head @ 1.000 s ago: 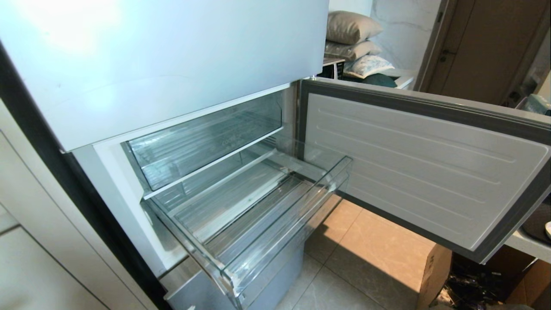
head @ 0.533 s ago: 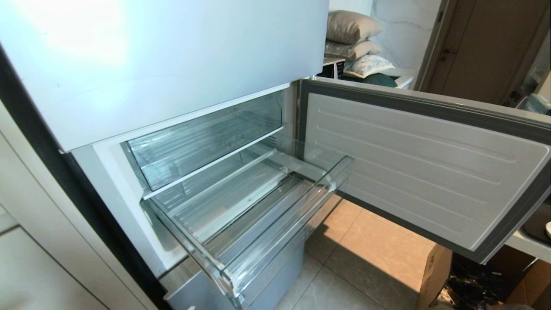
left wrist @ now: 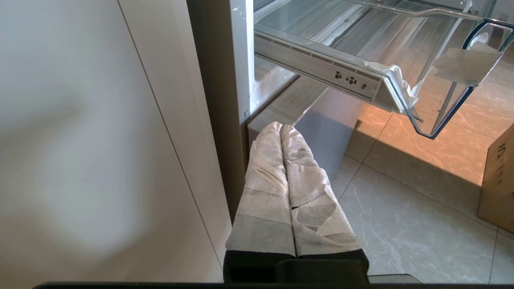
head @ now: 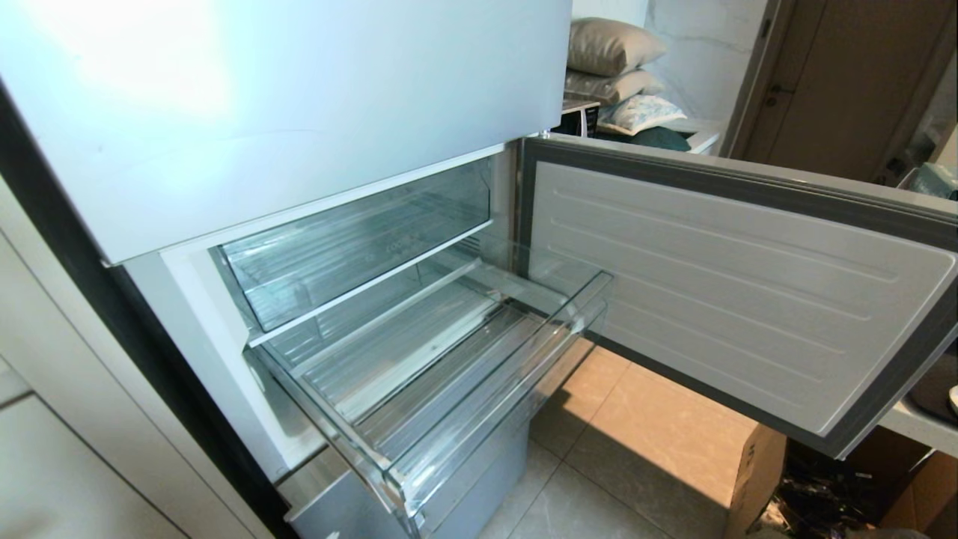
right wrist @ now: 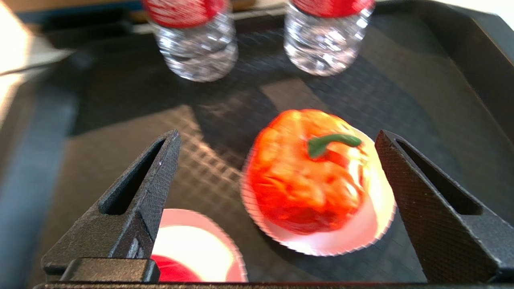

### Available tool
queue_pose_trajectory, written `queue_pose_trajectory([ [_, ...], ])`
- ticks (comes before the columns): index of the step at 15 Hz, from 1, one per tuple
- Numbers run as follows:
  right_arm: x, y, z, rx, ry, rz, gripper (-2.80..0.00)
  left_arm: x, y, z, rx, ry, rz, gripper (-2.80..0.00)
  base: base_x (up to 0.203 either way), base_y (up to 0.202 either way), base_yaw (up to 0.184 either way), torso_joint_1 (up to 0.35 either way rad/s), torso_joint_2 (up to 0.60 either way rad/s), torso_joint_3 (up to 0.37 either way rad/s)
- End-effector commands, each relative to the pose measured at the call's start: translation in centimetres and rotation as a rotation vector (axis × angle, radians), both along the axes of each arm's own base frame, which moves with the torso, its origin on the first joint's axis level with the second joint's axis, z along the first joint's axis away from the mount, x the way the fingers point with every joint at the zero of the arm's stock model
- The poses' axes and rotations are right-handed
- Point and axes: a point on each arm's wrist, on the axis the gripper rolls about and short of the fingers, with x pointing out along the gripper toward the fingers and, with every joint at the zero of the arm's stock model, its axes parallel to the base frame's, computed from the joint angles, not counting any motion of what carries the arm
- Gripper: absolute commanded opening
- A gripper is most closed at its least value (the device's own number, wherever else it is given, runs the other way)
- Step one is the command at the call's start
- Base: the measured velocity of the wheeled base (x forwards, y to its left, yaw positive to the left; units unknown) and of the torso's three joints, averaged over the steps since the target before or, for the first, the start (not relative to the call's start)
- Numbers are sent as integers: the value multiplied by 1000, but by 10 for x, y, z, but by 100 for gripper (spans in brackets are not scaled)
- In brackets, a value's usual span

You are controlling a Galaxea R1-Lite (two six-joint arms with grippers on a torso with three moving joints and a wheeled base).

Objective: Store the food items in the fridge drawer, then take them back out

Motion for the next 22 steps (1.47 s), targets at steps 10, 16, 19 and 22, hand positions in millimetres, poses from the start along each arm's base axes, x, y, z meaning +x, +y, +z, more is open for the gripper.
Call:
queue_pose_trajectory([
  [10,6,-10,-26,26,27,-16,0,0,0,0,0,1,-1,-280,0,0,0,0,0,0],
  [16,8,-14,-36,24,55,-21,0,0,0,0,0,1,1,-280,0,0,0,0,0,0],
  [19,9,-14,-37,24,57,-19,0,0,0,0,0,1,-1,-280,0,0,0,0,0,0],
  [22,8,-13,-34,20,54,-20,-280,0,0,0,0,1,1,-280,0,0,0,0,0,0],
])
